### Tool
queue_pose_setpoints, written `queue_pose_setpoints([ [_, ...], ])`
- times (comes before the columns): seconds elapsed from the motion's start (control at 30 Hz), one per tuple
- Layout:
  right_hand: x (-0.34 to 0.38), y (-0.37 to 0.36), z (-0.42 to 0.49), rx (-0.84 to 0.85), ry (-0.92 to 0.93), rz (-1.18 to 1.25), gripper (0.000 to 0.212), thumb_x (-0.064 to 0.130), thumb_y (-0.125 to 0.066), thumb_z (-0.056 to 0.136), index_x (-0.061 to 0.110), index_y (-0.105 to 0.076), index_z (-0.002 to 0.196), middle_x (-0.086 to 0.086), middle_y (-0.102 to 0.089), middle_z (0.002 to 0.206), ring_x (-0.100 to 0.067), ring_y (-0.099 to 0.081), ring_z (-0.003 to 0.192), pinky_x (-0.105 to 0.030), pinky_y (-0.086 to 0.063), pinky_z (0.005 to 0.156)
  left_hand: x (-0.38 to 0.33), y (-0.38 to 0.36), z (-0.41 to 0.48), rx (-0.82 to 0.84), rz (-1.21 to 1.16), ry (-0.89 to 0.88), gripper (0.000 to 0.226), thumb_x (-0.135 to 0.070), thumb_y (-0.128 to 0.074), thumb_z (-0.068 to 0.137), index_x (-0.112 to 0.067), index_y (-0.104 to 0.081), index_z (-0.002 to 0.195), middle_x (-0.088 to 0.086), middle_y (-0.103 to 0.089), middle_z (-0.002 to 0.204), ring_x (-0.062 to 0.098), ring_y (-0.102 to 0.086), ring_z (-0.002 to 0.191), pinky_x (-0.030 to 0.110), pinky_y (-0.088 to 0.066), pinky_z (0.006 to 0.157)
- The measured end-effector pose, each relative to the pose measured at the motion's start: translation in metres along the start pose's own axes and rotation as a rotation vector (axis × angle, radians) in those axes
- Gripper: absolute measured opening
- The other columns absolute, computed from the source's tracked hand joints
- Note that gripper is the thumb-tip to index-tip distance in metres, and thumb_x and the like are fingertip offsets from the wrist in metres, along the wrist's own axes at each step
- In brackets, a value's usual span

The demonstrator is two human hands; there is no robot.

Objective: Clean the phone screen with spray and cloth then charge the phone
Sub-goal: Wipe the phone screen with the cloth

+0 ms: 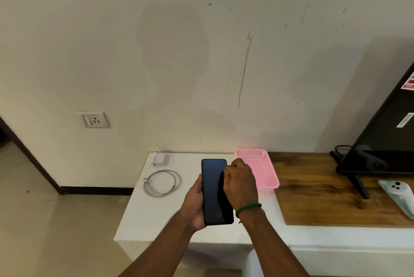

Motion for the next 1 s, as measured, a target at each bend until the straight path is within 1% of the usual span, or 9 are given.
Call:
queue_pose_setpoints([
  [0.2,0.012,0.0,-0.001,0.011,0.041,-0.027,0.02,0.006,-0.047,0.089,0.002,-0.062,0.076,-0.011,-0.058,0.089,-0.024,-0.051,0.076,-0.031,-0.044,0.064,-0.004,-0.003,0.003,0.002,0.002,0.021,0.066,-0.067,-0.039,0.089,-0.017,-0.068,0.12,0.017,-0.065,0.122,0.036,-0.064,0.104,0.056,-0.042,0.102],
  [0.37,0.032,-0.006,-0.012,0.027,0.091,-0.001,0.015,0.0,-0.06,0.078,0.003,-0.059,0.063,-0.012,-0.058,0.075,-0.028,-0.055,0.065,-0.03,-0.041,0.052,-0.007,-0.007,-0.002,0.047,-0.084,0.012,0.06,-0.062,-0.045,0.09,-0.017,-0.067,0.122,0.014,-0.067,0.116,0.032,-0.068,0.1,0.043,-0.054,0.086],
  [0.5,0.045,-0.015,-0.028,0.061,0.098,0.007,0.007,0.005,-0.066,0.077,0.004,-0.064,0.071,-0.009,-0.062,0.08,-0.023,-0.059,0.071,-0.03,-0.053,0.057,-0.008,-0.004,-0.003,0.089,-0.048,-0.004,0.063,-0.064,-0.042,0.091,-0.016,-0.064,0.126,0.007,-0.063,0.128,0.027,-0.058,0.118,0.041,-0.047,0.097],
  [0.57,0.049,-0.019,-0.034,0.075,0.049,0.033,0.006,0.009,-0.062,0.082,0.004,-0.066,0.08,-0.008,-0.062,0.088,-0.022,-0.06,0.081,-0.032,-0.056,0.071,-0.007,-0.002,-0.003,0.119,-0.022,-0.019,0.065,-0.064,-0.04,0.091,-0.014,-0.066,0.122,0.007,-0.064,0.124,0.028,-0.057,0.118,0.041,-0.043,0.1],
  [0.63,0.054,-0.025,-0.036,0.142,-0.013,0.038,0.017,0.013,-0.05,0.09,0.005,-0.063,0.096,-0.009,-0.058,0.103,-0.023,-0.055,0.099,-0.036,-0.049,0.092,-0.006,0.0,-0.002,0.128,-0.048,-0.024,0.064,-0.062,-0.04,0.091,-0.012,-0.065,0.123,0.009,-0.063,0.125,0.03,-0.057,0.117,0.041,-0.045,0.098],
  [0.7,0.057,-0.025,-0.037,0.141,-0.087,0.057,0.02,0.017,-0.048,0.092,0.005,-0.062,0.101,-0.01,-0.057,0.107,-0.024,-0.053,0.103,-0.037,-0.044,0.099,-0.005,0.0,-0.002,0.119,-0.06,-0.025,0.064,-0.062,-0.04,0.092,-0.011,-0.064,0.125,0.01,-0.062,0.126,0.03,-0.057,0.117,0.042,-0.046,0.097],
  [0.8,0.052,-0.02,-0.035,0.06,0.023,0.051,0.009,0.015,-0.066,0.082,0.007,-0.068,0.083,-0.006,-0.063,0.089,-0.02,-0.061,0.082,-0.03,-0.056,0.075,-0.007,0.001,-0.001,0.09,-0.029,-0.022,0.065,-0.065,-0.039,0.091,-0.015,-0.066,0.124,0.007,-0.062,0.128,0.028,-0.057,0.119,0.041,-0.045,0.099],
  [0.87,0.043,-0.014,-0.03,0.069,0.088,0.036,0.006,0.01,-0.066,0.08,0.006,-0.066,0.075,-0.007,-0.062,0.082,-0.022,-0.06,0.073,-0.029,-0.054,0.06,-0.008,0.0,-0.002,0.065,-0.023,-0.009,0.063,-0.065,-0.041,0.09,-0.018,-0.067,0.121,0.007,-0.065,0.125,0.027,-0.063,0.113,0.041,-0.052,0.091],
  [1.0,0.027,-0.003,-0.014,0.045,0.055,-0.007,0.012,0.002,-0.057,0.08,0.002,-0.06,0.068,-0.013,-0.059,0.08,-0.029,-0.054,0.067,-0.031,-0.042,0.054,-0.01,-0.002,-0.001,0.056,-0.063,-0.017,0.06,-0.061,-0.041,0.092,-0.016,-0.069,0.119,0.015,-0.068,0.115,0.033,-0.067,0.1,0.045,-0.053,0.086],
])
Point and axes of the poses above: each hand's wrist, its own z-axis towards the middle knuckle, its own y-axis out of the back of the hand, x = y × z, the point moved 1 cm from there along z, towards the middle knuckle
